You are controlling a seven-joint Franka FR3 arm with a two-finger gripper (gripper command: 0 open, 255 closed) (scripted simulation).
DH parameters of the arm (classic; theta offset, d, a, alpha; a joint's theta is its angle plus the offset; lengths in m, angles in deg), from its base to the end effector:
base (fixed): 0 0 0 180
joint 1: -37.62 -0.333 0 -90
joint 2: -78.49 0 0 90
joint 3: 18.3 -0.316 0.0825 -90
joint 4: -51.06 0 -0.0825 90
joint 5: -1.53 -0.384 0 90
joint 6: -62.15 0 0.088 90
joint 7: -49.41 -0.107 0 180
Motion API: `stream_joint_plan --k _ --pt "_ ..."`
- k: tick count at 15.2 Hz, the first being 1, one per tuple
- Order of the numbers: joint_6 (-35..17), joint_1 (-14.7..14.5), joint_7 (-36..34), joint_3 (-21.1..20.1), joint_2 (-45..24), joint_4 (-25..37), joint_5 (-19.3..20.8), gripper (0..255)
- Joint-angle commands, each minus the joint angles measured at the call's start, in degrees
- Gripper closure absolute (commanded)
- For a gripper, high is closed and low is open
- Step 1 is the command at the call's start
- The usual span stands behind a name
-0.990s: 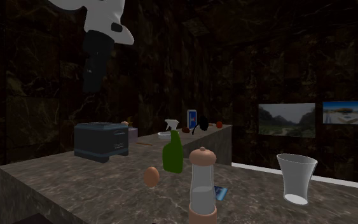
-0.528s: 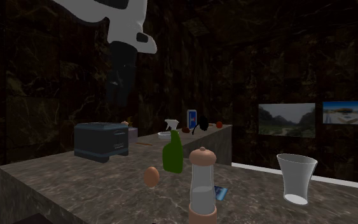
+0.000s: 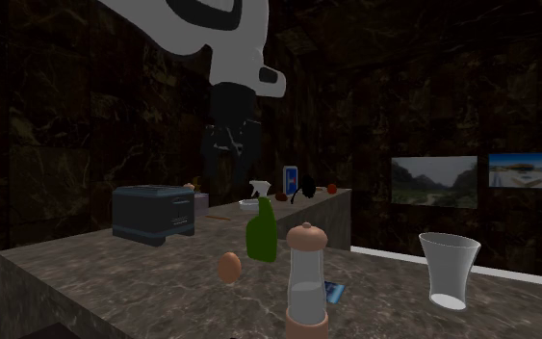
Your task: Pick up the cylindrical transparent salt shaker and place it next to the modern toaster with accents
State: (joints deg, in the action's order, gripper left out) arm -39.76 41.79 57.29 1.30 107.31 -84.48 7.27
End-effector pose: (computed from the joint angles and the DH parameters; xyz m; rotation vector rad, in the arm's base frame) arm 0.3543 -0.1768 0.4913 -3.0329 0.3088 0.1314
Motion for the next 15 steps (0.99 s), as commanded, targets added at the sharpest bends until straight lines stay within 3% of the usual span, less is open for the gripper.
stream_joint_plan --k 1,10,15 --pt "-2.70 0.13 2.53 2.19 -3.67 1.58 0.06 0" --pt "-11.82 0.50 15.09 10.97 -21.07 11.16 -5.01 0" --pt "-15.71 0.52 15.62 11.10 -22.35 8.37 -5.68 0"
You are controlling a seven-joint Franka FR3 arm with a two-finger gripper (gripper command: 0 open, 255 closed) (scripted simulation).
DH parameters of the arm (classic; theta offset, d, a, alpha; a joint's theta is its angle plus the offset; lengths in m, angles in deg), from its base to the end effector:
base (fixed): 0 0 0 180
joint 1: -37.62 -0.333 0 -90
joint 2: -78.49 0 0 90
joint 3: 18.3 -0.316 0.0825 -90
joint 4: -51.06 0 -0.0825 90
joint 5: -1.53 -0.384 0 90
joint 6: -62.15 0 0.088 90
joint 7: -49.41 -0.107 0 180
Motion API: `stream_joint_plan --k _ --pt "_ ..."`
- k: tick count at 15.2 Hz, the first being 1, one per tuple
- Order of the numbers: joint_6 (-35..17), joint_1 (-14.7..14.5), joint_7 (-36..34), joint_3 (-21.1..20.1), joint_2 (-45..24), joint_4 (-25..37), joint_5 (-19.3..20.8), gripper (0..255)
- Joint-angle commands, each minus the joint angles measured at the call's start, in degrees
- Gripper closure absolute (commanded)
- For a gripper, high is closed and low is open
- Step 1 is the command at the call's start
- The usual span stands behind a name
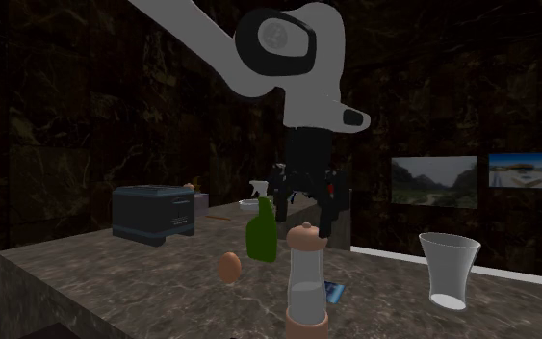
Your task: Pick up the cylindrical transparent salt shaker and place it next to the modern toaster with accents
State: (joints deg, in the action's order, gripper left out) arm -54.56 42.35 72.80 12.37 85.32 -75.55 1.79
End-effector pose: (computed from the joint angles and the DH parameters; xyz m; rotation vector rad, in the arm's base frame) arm 0.4072 -0.2940 0.4174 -3.0418 0.3086 0.0510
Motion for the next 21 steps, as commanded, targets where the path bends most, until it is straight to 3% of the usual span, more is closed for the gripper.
stream_joint_plan --k 1,11,12,21 --pt "-1.69 -0.06 0.24 0.07 -0.65 -1.08 -0.36 0" --pt "-2.91 -0.09 0.45 0.13 -1.15 -1.87 -0.64 0" --pt "-2.91 -0.09 0.45 0.13 -1.15 -1.87 -0.64 255" --pt "-2.92 -0.08 0.45 0.13 -1.15 -1.88 -0.64 255"
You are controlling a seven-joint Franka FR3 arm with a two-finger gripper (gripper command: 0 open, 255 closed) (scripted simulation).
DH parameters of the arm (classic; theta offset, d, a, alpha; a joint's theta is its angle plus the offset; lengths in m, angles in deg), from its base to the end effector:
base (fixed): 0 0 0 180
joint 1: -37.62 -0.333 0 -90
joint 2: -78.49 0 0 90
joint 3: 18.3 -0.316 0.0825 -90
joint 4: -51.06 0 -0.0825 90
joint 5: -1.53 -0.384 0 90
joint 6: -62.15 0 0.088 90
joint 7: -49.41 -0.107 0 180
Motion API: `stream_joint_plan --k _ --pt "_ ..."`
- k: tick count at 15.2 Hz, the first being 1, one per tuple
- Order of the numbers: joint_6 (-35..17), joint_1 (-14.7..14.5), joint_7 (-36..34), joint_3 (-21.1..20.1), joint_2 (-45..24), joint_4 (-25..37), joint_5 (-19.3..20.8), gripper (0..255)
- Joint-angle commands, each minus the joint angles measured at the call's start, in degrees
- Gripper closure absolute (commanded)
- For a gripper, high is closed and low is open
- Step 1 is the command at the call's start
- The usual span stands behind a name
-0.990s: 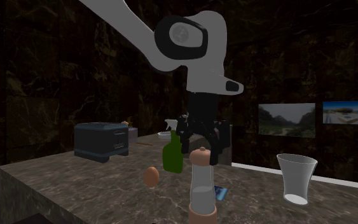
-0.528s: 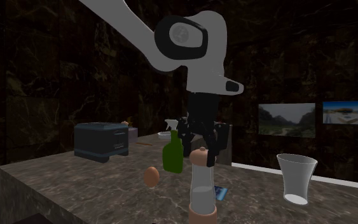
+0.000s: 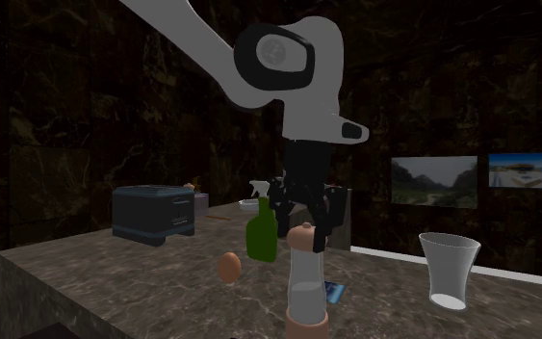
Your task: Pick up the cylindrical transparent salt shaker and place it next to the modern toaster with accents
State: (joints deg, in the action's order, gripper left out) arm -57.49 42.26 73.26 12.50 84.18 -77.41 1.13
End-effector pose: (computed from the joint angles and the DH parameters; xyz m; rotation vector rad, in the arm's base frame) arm 0.4073 -0.2922 0.3984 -3.0423 0.3084 0.0487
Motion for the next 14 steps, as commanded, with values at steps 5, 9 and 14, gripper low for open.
stream_joint_plan --k 5,9,14 --pt "3.87 0.02 -0.93 -0.34 1.82 2.28 0.98 255" --pt "6.97 0.02 -1.52 -0.64 3.01 4.33 1.55 255" --pt "10.82 -0.01 -2.11 -0.99 4.18 7.16 2.04 255"
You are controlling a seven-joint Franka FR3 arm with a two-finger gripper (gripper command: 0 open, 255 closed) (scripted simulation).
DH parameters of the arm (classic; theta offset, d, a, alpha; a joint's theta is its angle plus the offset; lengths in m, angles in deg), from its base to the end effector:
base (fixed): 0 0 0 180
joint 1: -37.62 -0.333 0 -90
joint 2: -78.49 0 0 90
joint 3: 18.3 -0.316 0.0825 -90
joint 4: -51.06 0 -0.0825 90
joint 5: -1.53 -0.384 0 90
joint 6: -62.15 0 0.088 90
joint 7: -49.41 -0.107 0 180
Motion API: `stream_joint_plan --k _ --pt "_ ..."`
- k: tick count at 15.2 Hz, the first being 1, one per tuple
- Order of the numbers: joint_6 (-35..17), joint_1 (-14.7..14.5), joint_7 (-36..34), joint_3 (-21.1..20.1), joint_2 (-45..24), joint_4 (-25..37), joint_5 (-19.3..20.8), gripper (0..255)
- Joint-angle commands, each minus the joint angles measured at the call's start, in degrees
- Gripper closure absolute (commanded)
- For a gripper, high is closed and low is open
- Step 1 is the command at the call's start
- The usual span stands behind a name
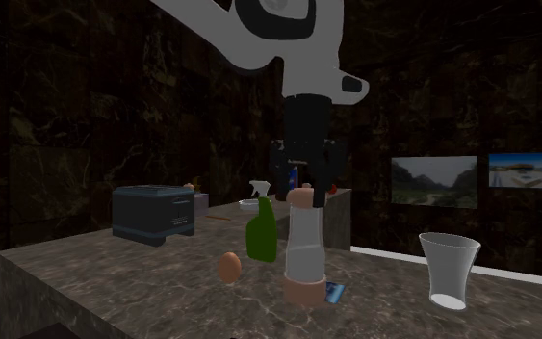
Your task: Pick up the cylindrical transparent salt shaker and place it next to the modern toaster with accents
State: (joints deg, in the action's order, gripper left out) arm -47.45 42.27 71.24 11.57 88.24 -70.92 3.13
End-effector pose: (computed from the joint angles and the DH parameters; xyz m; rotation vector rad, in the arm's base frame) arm 0.4067 -0.2921 0.4668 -3.0422 0.3084 0.0494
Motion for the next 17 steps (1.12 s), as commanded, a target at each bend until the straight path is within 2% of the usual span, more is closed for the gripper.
stream_joint_plan --k 1,17 --pt "1.55 -0.03 -0.19 -0.13 0.31 1.27 0.11 255" --pt "13.84 -0.34 -1.04 -0.90 1.42 12.59 0.37 255"
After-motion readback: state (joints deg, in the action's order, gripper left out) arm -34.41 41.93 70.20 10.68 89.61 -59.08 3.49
